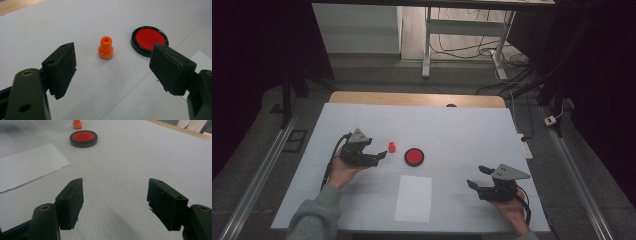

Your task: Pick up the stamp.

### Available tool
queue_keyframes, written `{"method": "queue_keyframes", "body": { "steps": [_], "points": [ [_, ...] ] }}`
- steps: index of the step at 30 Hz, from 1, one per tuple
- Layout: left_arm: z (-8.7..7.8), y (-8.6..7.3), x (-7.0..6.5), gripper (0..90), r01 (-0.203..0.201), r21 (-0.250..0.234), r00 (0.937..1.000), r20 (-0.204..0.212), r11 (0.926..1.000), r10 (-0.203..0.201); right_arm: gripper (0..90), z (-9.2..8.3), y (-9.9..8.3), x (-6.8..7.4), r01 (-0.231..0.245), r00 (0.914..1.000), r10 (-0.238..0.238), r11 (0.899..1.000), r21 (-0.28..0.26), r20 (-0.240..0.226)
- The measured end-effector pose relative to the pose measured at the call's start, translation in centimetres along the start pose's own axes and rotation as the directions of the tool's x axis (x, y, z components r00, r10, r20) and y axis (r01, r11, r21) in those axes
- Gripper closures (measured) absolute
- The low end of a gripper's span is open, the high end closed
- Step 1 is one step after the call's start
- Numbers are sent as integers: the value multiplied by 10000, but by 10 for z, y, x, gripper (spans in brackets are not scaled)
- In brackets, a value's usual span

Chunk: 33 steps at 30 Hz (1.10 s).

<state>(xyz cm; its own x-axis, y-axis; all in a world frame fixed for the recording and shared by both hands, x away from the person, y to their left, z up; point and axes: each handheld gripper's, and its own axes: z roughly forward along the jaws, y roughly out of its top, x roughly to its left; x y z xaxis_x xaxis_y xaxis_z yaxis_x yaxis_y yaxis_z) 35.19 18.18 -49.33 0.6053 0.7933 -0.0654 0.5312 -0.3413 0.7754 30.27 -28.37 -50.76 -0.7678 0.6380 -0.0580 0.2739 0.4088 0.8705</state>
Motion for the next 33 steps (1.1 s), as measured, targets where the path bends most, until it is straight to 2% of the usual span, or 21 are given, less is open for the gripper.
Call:
{"method": "queue_keyframes", "body": {
  "steps": [3,7,12,15,23,33],
  "points": [
    [8,3,4,220,102,27,9999,43,9999,-103,291,1,0,1,-27,10000,27,10000,59,-19],
    [19,8,6,230,49,55,10000,67,10000,-49,292,1,-1,1,-23,10000,23,10000,54,31],
    [36,13,10,240,-64,340,10000,77,9994,61,292,0,-1,2,56,9999,-59,9999,156,155],
    [44,15,10,243,-77,372,9999,122,9993,73,292,1,-1,1,11,10000,-12,10000,66,89],
    [64,18,11,279,-246,628,9995,189,9977,235,293,1,-2,2,117,9999,-120,9996,268,87],
    [71,16,9,375,-499,788,9986,201,9956,484,291,1,-3,3,147,9999,-149,9994,311,55]
  ]
}}
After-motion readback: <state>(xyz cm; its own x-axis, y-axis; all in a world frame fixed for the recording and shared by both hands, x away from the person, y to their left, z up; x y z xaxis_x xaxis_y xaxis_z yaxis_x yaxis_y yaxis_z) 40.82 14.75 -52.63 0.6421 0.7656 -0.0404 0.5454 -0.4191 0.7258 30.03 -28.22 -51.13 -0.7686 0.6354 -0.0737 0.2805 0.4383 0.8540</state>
